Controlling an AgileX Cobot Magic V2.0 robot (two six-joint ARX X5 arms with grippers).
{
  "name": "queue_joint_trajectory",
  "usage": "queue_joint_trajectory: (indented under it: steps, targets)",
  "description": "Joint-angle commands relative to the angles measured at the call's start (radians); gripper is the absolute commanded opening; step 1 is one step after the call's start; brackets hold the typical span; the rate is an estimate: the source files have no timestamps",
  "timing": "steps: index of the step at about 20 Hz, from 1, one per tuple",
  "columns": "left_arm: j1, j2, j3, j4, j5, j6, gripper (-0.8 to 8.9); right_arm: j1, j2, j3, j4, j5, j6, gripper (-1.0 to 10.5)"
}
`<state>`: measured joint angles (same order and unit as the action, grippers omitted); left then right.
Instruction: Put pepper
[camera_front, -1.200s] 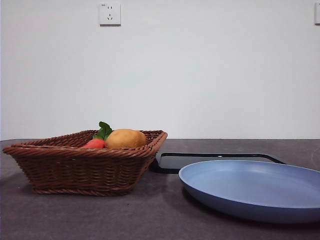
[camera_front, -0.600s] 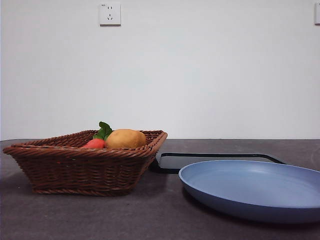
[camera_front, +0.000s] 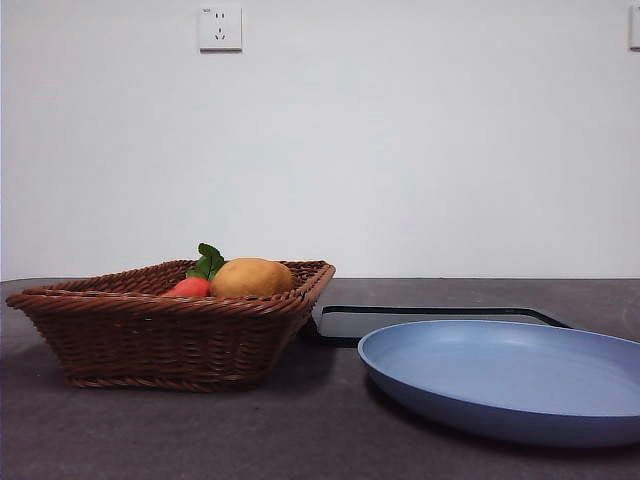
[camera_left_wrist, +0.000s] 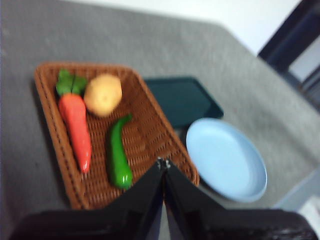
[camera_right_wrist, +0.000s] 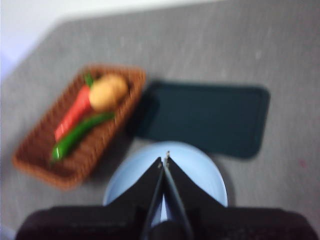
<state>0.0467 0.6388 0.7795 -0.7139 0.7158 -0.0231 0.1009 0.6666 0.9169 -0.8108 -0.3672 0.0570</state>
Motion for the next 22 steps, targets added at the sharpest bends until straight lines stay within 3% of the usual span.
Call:
queue_joint_trajectory:
  steps: [1,4,9,12,13,22]
  targets:
    - [-0.013,0.039,0.06,-0.109,0.002,0.148,0.06,0.013,0.048,0.071,-0.117,-0.001,-0.126,0.1]
    - [-0.027,0.068,0.098,-0.205,-0.005,0.204,0.06,0.023,0.089,0.105,-0.225,0.0,-0.164,0.1]
    - [-0.031,0.068,0.099,-0.205,-0.006,0.205,0.28,0.025,0.114,0.105,-0.252,0.002,-0.161,0.4]
    - [-0.031,0.068,0.099,-0.197,-0.008,0.203,3.17,0.025,0.123,0.105,-0.252,0.007,-0.139,2.6]
    - [-0.031,0.068,0.099,-0.196,-0.008,0.2,3.61,0.025,0.129,0.105,-0.253,0.007,-0.133,3.1]
    - [-0.034,0.068,0.099,-0.196,-0.003,0.2,3.62,0.025,0.308,0.105,-0.245,0.007,-0.133,3.1]
